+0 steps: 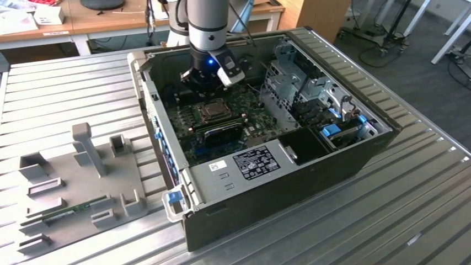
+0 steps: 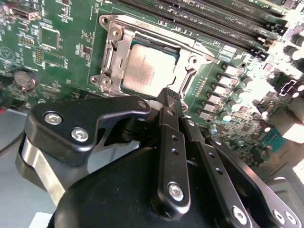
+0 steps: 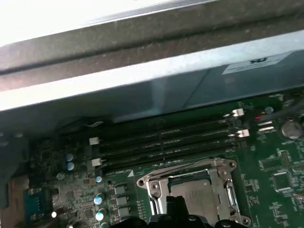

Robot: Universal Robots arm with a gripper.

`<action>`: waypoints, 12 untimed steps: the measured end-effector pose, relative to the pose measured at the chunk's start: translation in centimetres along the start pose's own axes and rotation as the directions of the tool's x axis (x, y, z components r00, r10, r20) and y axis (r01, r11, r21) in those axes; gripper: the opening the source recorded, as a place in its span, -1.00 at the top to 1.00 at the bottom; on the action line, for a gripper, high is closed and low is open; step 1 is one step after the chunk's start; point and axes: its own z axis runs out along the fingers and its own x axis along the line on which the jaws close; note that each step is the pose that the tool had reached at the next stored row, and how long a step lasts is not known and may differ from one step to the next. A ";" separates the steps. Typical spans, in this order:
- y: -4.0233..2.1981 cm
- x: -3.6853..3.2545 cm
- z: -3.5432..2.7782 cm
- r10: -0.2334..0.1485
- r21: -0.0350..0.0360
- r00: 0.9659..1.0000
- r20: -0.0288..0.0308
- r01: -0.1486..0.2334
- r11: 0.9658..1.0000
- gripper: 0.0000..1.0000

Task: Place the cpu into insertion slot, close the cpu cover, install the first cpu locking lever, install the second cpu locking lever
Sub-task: 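Install the first cpu locking lever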

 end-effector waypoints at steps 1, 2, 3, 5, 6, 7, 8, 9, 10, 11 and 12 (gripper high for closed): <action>0.00 -0.01 0.04 -0.010 0.000 1.000 -0.003 0.010 1.000 0.79; 0.00 -0.02 0.08 -0.021 0.000 1.000 -0.006 0.021 1.000 0.79; -0.01 -0.02 0.09 -0.032 0.001 0.999 -0.008 0.032 0.999 0.79; -0.01 -0.01 0.09 -0.039 0.001 0.999 -0.009 0.039 0.999 0.79; -0.01 -0.02 0.10 -0.039 0.001 0.999 -0.009 0.039 0.999 0.79; -0.01 -0.01 0.10 -0.040 0.000 0.999 -0.009 0.040 0.999 0.79; -0.01 0.00 0.10 -0.040 0.000 0.999 -0.009 0.040 0.999 0.79; -0.01 0.00 0.10 -0.040 0.000 0.999 -0.006 0.040 0.999 0.79; -0.01 0.01 0.11 -0.043 -0.001 0.999 0.000 0.043 0.999 0.79; -0.01 0.00 0.11 -0.049 -0.003 0.999 0.008 0.049 0.999 0.79; -0.01 0.00 0.11 -0.054 -0.004 0.998 0.015 0.054 0.999 0.79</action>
